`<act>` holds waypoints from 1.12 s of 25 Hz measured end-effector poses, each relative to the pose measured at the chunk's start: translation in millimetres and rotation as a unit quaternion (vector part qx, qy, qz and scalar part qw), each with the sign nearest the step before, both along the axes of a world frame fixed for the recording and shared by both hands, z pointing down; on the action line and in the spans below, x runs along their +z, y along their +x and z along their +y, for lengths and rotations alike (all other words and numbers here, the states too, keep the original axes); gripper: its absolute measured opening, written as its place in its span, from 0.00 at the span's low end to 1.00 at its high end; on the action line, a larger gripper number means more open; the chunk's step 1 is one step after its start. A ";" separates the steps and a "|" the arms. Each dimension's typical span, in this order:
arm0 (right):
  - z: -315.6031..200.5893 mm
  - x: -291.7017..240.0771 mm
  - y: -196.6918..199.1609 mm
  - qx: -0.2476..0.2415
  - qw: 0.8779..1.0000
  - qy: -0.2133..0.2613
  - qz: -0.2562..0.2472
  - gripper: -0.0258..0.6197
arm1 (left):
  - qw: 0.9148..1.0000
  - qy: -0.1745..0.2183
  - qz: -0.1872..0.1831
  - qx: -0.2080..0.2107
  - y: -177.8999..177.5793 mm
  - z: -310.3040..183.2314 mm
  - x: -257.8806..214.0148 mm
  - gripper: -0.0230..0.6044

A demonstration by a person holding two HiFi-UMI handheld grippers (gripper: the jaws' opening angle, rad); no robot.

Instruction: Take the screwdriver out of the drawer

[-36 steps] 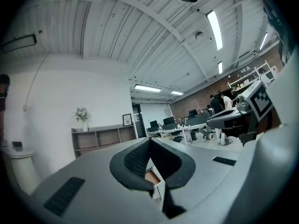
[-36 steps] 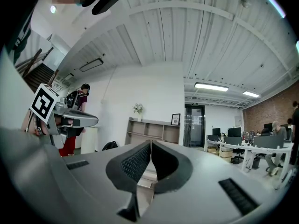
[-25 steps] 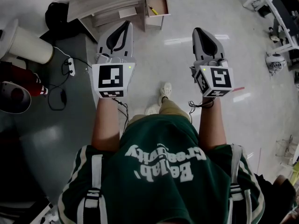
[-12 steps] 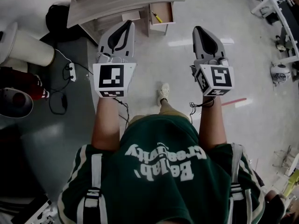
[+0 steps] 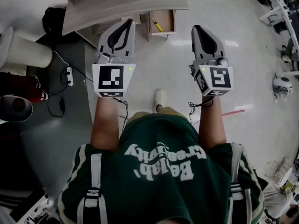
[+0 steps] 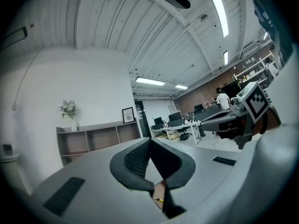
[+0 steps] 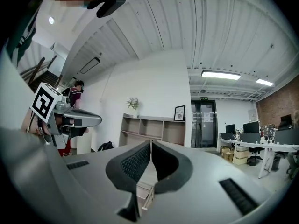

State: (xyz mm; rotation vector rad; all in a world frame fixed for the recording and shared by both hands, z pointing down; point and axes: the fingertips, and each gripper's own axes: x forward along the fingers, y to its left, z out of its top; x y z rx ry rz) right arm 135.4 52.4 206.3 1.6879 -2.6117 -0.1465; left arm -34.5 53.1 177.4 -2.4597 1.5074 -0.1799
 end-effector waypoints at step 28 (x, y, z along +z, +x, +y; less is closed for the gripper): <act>-243.6 104.0 -80.6 -0.033 0.998 -0.018 -0.044 0.10 | 0.998 -0.005 -0.040 0.047 -37.9 -250.5 106.9 0.07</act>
